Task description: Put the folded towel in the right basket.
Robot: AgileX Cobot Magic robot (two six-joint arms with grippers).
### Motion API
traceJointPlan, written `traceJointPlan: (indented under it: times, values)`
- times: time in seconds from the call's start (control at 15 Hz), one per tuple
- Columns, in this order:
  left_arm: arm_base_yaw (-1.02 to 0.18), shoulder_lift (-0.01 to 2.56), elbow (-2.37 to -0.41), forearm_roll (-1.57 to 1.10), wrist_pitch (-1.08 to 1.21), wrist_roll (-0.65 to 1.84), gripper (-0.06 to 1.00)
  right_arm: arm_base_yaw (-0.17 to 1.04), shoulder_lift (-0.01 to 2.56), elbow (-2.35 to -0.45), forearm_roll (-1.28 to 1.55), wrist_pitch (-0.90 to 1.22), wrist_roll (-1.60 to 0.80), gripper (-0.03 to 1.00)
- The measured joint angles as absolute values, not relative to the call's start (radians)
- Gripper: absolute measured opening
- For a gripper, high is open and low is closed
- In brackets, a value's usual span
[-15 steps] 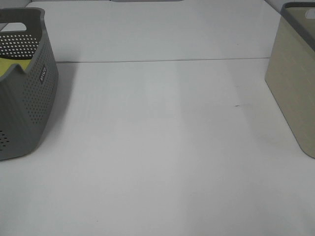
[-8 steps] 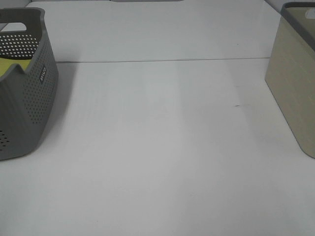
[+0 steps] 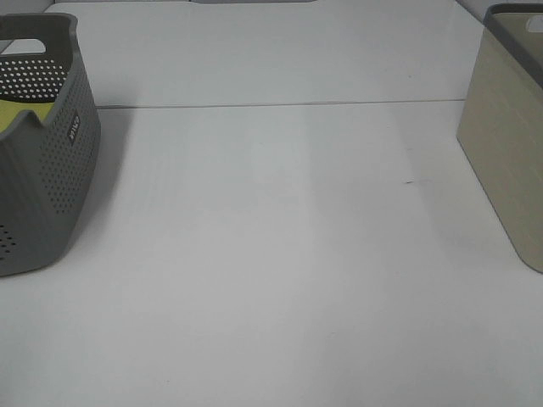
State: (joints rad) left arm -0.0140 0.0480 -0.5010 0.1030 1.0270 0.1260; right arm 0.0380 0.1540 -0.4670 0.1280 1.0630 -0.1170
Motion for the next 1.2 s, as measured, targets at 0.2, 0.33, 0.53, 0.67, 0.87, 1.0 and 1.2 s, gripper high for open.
traceJointPlan:
  times: [0.2,0.33,0.53,0.67,0.87,1.0,1.2]
  values:
    - [-0.014,0.048,-0.501,0.103,1.027,0.126,0.99,0.038,0.153,-0.464,0.094,1.113,-0.108,0.97]
    - [-0.014,0.048,-0.501,0.103,1.027,0.126,0.99,0.038,0.153,-0.463,0.099,1.113,-0.096,0.97]
    - [-0.014,0.048,-0.501,0.103,1.027,0.126,0.99,0.038,0.153,-0.463,0.100,1.113,-0.095,0.97]
    - [-0.014,0.048,-0.501,0.103,1.027,0.126,0.99,0.038,0.151,-0.463,0.102,1.113,-0.095,0.97]
    - [-0.014,0.048,-0.501,0.103,1.027,0.126,0.99,-0.021,0.001,-0.463,0.133,1.118,-0.095,0.97]
    - [-0.014,0.048,-0.501,0.103,1.027,0.126,0.99,-0.038,-0.003,-0.463,0.144,1.125,-0.094,0.97]
    - [-0.014,0.048,-0.501,0.102,1.027,0.126,0.99,-0.038,-0.003,-0.463,0.153,1.127,-0.094,0.97]
